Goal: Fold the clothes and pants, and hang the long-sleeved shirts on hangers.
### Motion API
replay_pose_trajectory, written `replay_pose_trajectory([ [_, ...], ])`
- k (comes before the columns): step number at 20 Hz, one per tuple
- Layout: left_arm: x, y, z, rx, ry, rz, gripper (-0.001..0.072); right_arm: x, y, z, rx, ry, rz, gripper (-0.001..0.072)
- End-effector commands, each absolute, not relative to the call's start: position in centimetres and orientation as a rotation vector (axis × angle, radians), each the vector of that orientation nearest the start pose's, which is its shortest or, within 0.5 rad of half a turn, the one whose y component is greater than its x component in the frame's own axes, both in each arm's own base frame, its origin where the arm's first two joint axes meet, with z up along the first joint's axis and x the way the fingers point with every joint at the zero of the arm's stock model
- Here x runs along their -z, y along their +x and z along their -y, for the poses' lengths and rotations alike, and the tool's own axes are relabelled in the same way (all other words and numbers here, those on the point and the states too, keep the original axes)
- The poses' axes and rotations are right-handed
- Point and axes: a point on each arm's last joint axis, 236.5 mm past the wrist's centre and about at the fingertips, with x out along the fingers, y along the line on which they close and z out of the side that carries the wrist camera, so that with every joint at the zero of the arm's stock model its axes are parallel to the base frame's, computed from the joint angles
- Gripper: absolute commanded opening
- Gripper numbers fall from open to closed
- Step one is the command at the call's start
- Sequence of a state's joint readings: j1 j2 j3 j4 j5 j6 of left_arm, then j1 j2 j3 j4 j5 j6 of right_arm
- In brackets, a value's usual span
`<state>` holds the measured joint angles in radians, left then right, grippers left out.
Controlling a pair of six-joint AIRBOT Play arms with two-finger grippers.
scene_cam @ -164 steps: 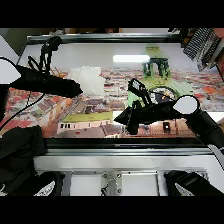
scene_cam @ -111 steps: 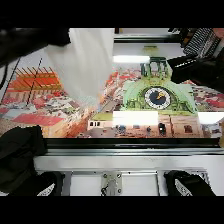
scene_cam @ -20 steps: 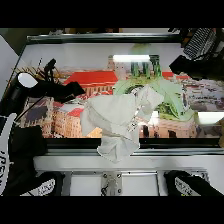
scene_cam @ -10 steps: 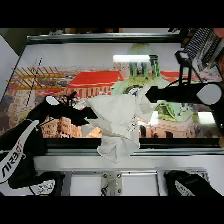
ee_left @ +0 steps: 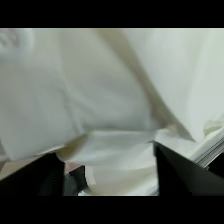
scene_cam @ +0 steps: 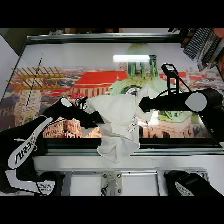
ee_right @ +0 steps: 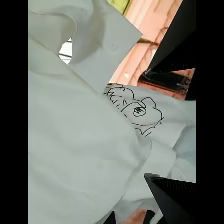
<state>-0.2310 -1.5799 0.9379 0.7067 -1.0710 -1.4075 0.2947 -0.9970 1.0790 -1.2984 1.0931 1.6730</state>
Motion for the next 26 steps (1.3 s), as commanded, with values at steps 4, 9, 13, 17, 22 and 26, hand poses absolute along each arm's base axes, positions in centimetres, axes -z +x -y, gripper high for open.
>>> replay_pose_trajectory([
  [4, 7.4, 32.4, 22.1, 0.469, -0.681, -1.54, 0.0023, -7.9, 31.4, -16.7, -0.393, 0.155, -1.127, 0.0596],
  [9, 2.7, 32.9, 21.9, 0.534, -0.64, -1.421, 0.0023, -0.4, 28.7, -21.5, -0.4, 0.203, -1.21, 0.0637],
  [13, 1.0, 32.9, 22.2, 0.557, -0.627, -1.376, 0.0023, 5.2, 26.8, -26.1, -0.424, 0.292, -1.314, 0.072],
  [17, 0.5, 32.9, 22.2, 0.562, -0.637, -1.369, 0.0023, 7.3, 26.2, -28.9, -0.44, 0.302, -1.317, 0.0716],
  [22, -1.2, 32.9, 22.3, 0.573, -0.64, -1.326, 0.0023, 8.7, 28.3, -27.6, -0.254, 0.402, -1.29, 0.0504],
  [26, -7.6, 32.2, 22.5, 0.642, -0.618, -1.202, 0.0023, 6.9, 29.9, -26.6, -0.264, 0.315, -1.212, 0.002],
])
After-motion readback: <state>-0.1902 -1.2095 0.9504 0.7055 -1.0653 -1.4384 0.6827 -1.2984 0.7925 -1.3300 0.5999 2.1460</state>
